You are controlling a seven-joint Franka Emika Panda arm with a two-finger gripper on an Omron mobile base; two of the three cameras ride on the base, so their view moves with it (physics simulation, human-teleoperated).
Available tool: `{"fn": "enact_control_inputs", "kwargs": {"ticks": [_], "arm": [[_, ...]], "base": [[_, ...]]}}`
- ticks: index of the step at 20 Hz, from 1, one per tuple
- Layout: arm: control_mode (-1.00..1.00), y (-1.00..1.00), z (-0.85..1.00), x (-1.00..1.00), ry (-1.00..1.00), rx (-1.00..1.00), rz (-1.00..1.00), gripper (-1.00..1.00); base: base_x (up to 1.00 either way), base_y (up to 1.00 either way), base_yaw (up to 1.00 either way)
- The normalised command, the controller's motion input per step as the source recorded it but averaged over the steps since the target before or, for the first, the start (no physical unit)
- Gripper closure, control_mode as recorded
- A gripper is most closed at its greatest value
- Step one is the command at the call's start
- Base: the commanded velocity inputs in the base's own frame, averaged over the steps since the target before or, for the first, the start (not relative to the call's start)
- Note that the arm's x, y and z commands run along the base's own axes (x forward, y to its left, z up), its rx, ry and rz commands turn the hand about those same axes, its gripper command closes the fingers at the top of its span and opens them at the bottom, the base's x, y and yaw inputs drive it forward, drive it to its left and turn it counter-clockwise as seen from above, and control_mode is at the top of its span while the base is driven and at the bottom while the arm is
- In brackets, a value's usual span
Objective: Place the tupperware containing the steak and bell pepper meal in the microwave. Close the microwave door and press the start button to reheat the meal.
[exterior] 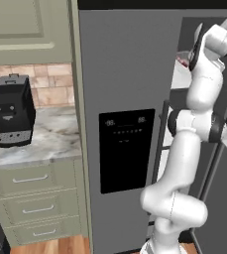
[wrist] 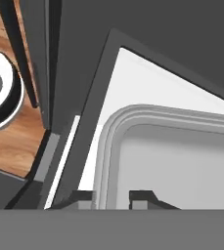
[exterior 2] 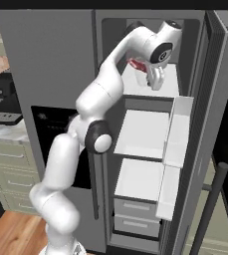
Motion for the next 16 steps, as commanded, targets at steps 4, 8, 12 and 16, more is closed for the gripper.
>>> {"fn": "enact_control_inputs", "kwargs": {"ticks": [4,8,12,16], "arm": [[-1.0,0.04,-0.69,-1.0,-0.5,-0.08,-0.4,1.0],[-1.0,0.33,-0.97,-1.0,-0.31,-0.04,-0.41,1.0],[-1.0,0.73,-0.91,-1.0,-0.12,-0.07,-0.31,1.0],[-1.0,0.84,-0.25,-1.0,-0.18,-0.05,-0.26,1.0]], "base": [[0.0,0.0,0.0],[0.0,0.0,0.0],[0.0,0.0,0.0],[0.0,0.0,0.0]]}}
